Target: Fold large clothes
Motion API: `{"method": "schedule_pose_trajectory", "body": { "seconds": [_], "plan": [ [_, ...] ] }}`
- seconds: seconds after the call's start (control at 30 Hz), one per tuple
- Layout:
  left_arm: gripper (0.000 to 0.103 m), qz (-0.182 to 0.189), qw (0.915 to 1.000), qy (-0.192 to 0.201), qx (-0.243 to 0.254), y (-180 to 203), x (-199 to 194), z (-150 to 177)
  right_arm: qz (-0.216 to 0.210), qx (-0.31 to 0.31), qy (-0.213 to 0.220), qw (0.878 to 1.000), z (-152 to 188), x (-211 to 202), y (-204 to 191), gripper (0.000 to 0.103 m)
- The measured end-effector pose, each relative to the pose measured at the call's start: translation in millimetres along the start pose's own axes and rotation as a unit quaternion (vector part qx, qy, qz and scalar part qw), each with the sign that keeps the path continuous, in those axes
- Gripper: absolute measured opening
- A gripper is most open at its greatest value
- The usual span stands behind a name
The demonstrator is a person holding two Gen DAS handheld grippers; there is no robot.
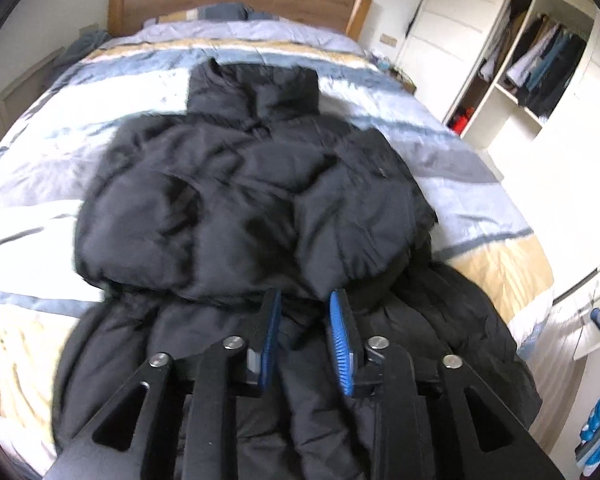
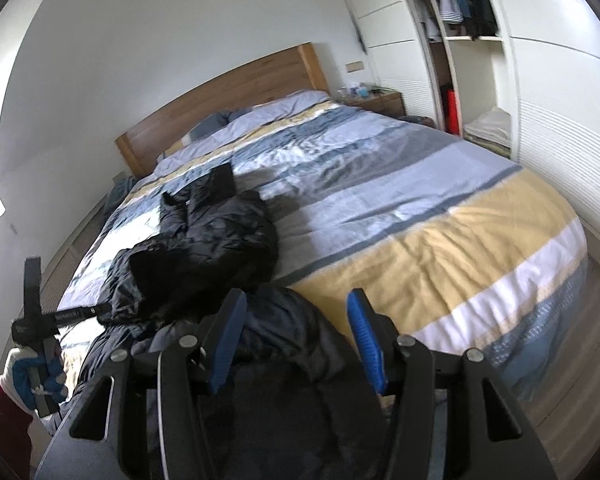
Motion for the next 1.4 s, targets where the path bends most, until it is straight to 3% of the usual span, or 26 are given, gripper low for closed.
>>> {"method": "schedule_pose_trajectory", "body": {
  "seconds": [0.1, 0.3, 0.47, 0.67, 0.83, 1.07, 1.4],
  "plan": [
    [0.042, -0.011, 0.9997, 0.015, -0.015, -27, -17, -10, -0.013, -0.025, -0.013, 1.000, -1, 16, -31, 0.051],
    [0.047, -0.035, 0.9987, 0.027, -0.025, -78, -32, -31, -0.044, -0.082, -0.041, 0.995, -10, 65, -106, 0.051],
    [0.054, -0.045, 0.9980, 0.032, -0.032, -110, -27, -48, -0.074, -0.135, -0.059, 0.986, -15, 119, -188, 0.051],
    [0.060, -0.052, 0.9971, 0.030, -0.048, -140, -2, -62, -0.088, -0.183, -0.083, 0.976, -8, 187, -254, 0.051],
    [0.063, -0.058, 0.9963, 0.021, -0.060, -153, 32, -64, -0.068, -0.203, -0.112, 0.970, 11, 249, -266, 0.051],
    [0.063, -0.063, 0.9966, 0.002, -0.053, -156, 85, -49, -0.032, -0.207, -0.154, 0.966, 46, 308, -232, 0.051],
    [0.064, -0.086, 0.9961, -0.002, -0.021, -157, 103, -30, -0.074, -0.169, -0.196, 0.963, 78, 315, -223, 0.051]
  ]
}}
Point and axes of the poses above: each gripper's, at about its wrist camera, not at the fingertips, and x roughly the way its jaws point, y to its right, z to its underside, the point moved 8 cm from there along x, roughly the way its jaws point, and after that the axes turned 9 degrees about x, right-handed, at the moved point
